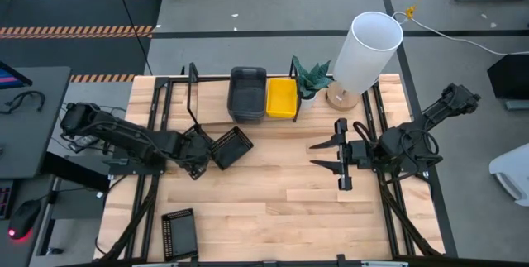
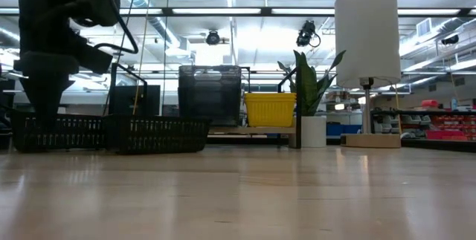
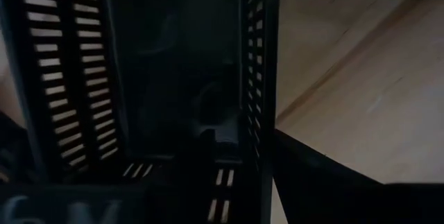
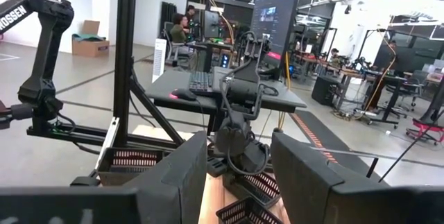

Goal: Stack baskets on shelf by color
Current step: Stack the top left black bin on the top right black bin

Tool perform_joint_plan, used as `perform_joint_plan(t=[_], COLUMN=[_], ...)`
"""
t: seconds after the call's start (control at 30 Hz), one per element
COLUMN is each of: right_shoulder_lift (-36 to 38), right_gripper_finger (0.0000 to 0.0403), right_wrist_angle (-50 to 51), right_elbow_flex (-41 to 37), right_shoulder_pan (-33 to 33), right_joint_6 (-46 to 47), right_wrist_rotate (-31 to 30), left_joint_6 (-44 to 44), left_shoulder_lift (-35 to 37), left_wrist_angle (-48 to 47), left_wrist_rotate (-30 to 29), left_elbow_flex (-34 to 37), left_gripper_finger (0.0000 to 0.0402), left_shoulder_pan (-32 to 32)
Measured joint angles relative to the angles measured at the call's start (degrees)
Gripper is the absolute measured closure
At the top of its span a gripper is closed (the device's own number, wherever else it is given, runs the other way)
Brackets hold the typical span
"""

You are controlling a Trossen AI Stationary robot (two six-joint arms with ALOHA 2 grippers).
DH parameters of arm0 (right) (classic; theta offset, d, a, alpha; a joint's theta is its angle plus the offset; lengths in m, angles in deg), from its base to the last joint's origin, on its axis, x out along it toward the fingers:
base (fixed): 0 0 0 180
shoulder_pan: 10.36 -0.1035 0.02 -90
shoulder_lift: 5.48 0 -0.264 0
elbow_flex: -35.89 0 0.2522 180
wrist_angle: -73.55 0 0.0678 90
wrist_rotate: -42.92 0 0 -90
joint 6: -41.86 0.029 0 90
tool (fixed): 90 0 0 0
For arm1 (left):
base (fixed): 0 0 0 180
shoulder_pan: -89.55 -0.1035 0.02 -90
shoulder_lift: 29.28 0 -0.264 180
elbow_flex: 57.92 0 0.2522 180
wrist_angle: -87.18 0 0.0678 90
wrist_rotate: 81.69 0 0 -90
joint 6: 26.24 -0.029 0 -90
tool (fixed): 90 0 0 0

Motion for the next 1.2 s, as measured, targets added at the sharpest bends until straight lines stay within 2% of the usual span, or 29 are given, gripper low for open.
perform_joint_plan(t=[0.13, 0.3, 0.33, 0.47, 0.67, 0.8, 1.0, 1.2], right_shoulder_lift=[-0.02, -0.02, -0.02, -0.02, -0.02, -0.02, -0.02, -0.06], right_gripper_finger=[0.0238, 0.0238, 0.0238, 0.0238, 0.0238, 0.0238, 0.0238, 0.0238], right_wrist_angle=[0.16, 0.19, 0.20, 0.24, 0.26, 0.28, 0.47, 0.94], right_elbow_flex=[0.00, 0.00, 0.00, 0.00, 0.02, 0.04, 0.04, 0.07], right_shoulder_pan=[0.00, 0.00, 0.00, 0.02, 0.02, 0.02, 0.57, 1.36], right_joint_6=[-0.05, -0.13, -0.36, -0.91, -0.92, -0.95, -0.95, -0.95], right_wrist_rotate=[0.05, 0.05, 0.05, -0.11, -0.11, -0.11, -0.11, -0.13], left_joint_6=[0.83, 3.64, 4.13, 5.61, 7.05, 8.46, 9.75, 6.04], left_shoulder_lift=[-0.04, -0.04, -0.04, -0.06, -0.06, -0.06, -1.52, -7.91], left_wrist_angle=[0.12, 0.08, -0.16, -4.22, -13.59, -15.33, -12.97, -7.04], left_wrist_rotate=[0.31, 1.63, 1.82, 1.86, 0.18, -1.47, -3.31, -5.71], left_elbow_flex=[0.06, 0.06, -0.03, -2.88, -12.23, -18.04, -25.31, -31.59], left_gripper_finger=[0.0284, 0.0377, 0.0386, 0.0384, 0.0389, 0.0389, 0.0389, 0.0389], left_shoulder_pan=[0.00, 0.02, 0.02, 0.02, 0.41, 0.59, 0.58, 1.25])
